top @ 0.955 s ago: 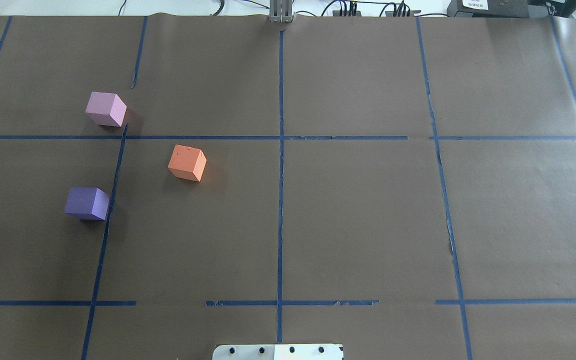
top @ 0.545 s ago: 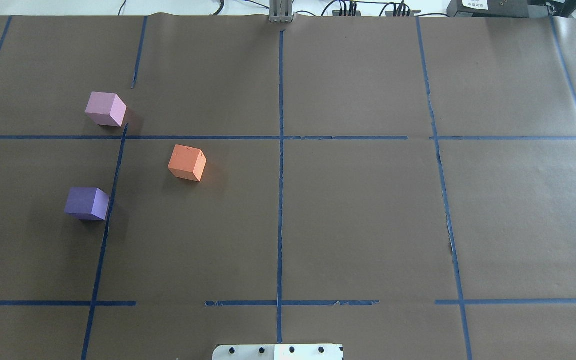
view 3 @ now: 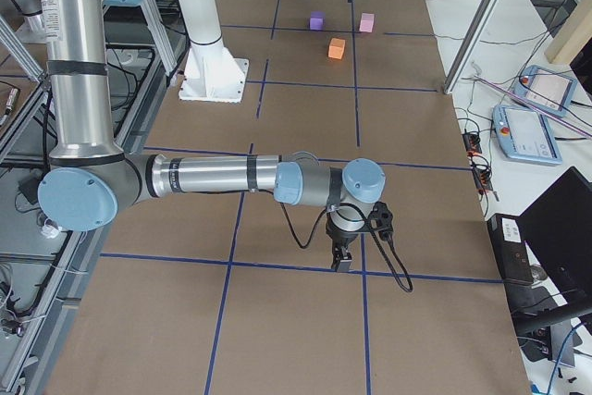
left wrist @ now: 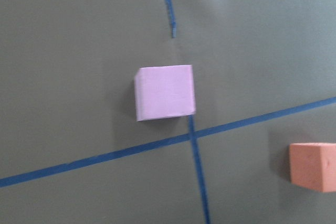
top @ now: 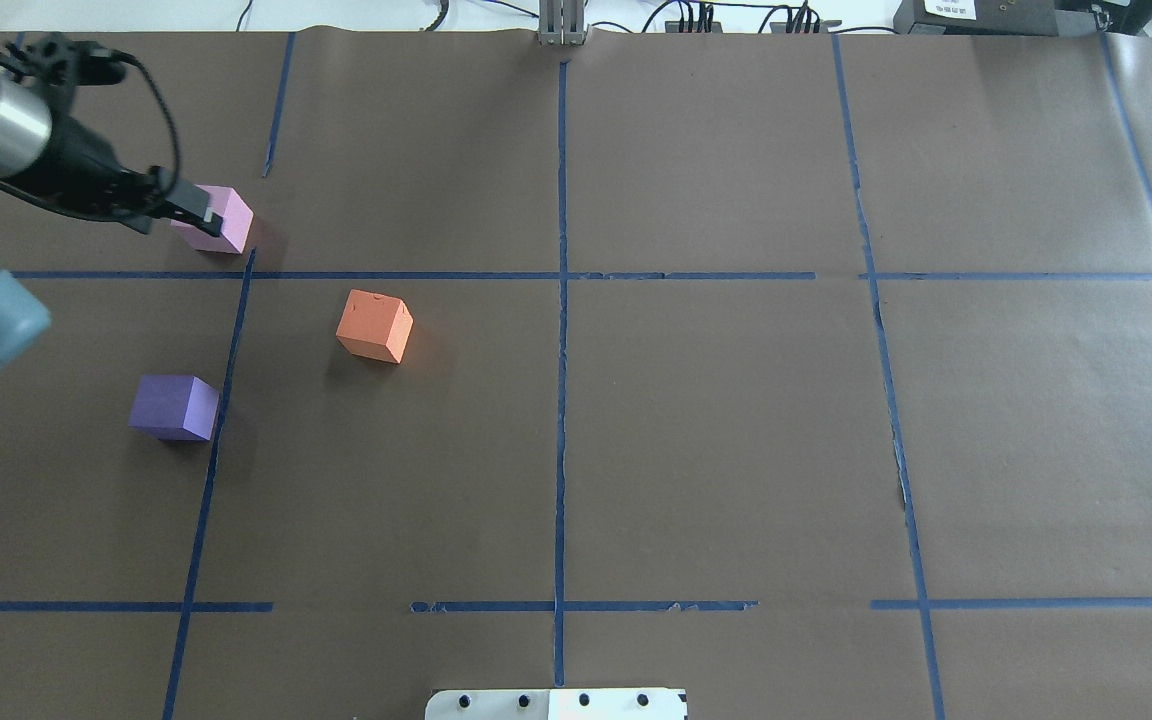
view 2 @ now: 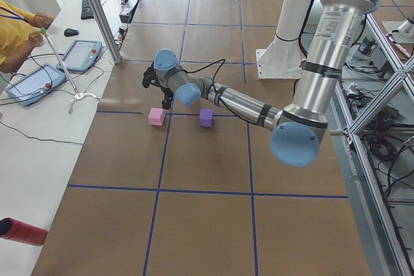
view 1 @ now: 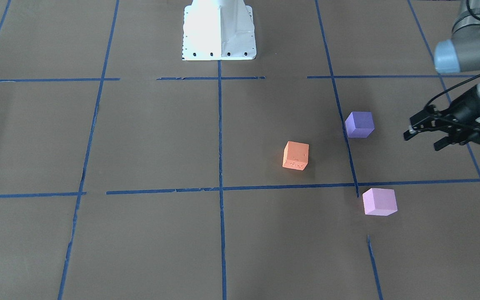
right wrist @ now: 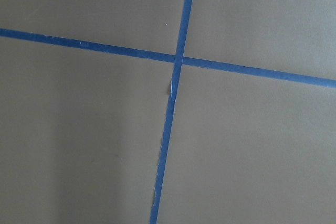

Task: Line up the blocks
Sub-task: 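Move the left gripper over the orange cube and grasp it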

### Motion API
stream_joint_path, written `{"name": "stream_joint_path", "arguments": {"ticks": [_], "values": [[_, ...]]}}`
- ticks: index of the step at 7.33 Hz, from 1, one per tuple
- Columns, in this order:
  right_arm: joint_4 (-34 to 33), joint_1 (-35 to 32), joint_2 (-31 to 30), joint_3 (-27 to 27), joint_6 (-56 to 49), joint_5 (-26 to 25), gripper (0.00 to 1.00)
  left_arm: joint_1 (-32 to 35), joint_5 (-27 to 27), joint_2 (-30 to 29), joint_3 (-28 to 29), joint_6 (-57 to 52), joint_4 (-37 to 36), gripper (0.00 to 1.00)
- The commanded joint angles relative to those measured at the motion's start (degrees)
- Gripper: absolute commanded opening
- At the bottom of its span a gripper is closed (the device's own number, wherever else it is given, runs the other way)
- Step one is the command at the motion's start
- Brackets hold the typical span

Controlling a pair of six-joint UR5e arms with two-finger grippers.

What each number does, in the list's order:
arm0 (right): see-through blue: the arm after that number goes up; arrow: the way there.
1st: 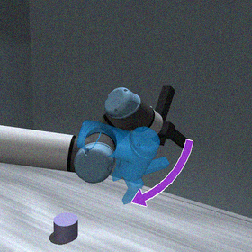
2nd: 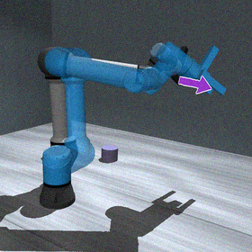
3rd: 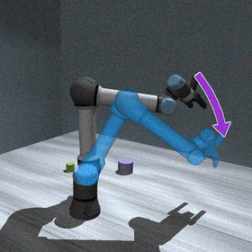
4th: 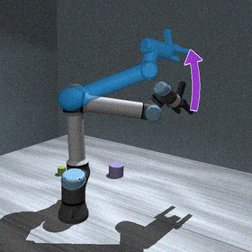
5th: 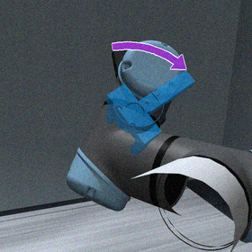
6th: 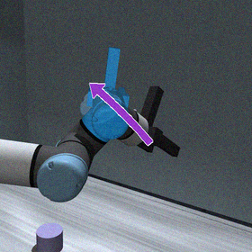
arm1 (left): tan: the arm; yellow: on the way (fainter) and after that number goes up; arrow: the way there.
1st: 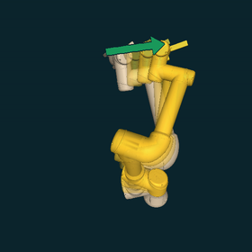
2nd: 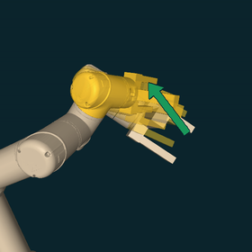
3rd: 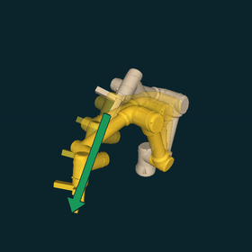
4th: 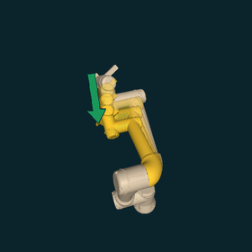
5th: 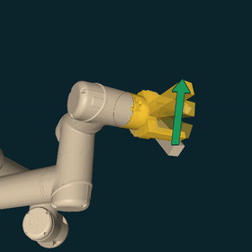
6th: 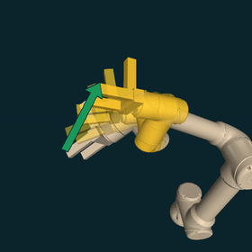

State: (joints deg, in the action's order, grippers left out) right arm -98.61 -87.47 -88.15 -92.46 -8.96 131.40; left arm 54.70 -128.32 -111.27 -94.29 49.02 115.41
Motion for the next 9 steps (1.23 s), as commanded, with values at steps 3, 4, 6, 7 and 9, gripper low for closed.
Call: {"name": "stream_joint_path", "arguments": {"ticks": [3, 4, 6, 7, 9], "values": [[0.0, 0.02, 0.0, 0.0, 0.0, 0.0, 1.0, -12.58, 13.41, -9.14, 7.63, 9.07, -0.45, 1.0], [0.0, -0.07, 0.0, 0.0, 0.0, 0.0, 1.0, -14.07, 15.01, -8.97, 7.71, 9.77, -0.45, 1.0], [0.0, -0.07, 0.0, 0.0, 0.0, 0.0, 1.0, -16.36, 17.99, -8.88, 9.37, 11.26, -0.45, 1.0], [0.0, 0.02, 0.0, 0.0, 0.0, 0.0, 1.0, -16.46, 18.27, -8.79, 9.56, 11.18, -0.45, 0.89], [0.0, -0.07, 0.0, 0.0, 0.0, 0.0, 1.0, -16.2, 17.84, -8.27, 8.95, 10.83, -0.54, 0.28]]}}
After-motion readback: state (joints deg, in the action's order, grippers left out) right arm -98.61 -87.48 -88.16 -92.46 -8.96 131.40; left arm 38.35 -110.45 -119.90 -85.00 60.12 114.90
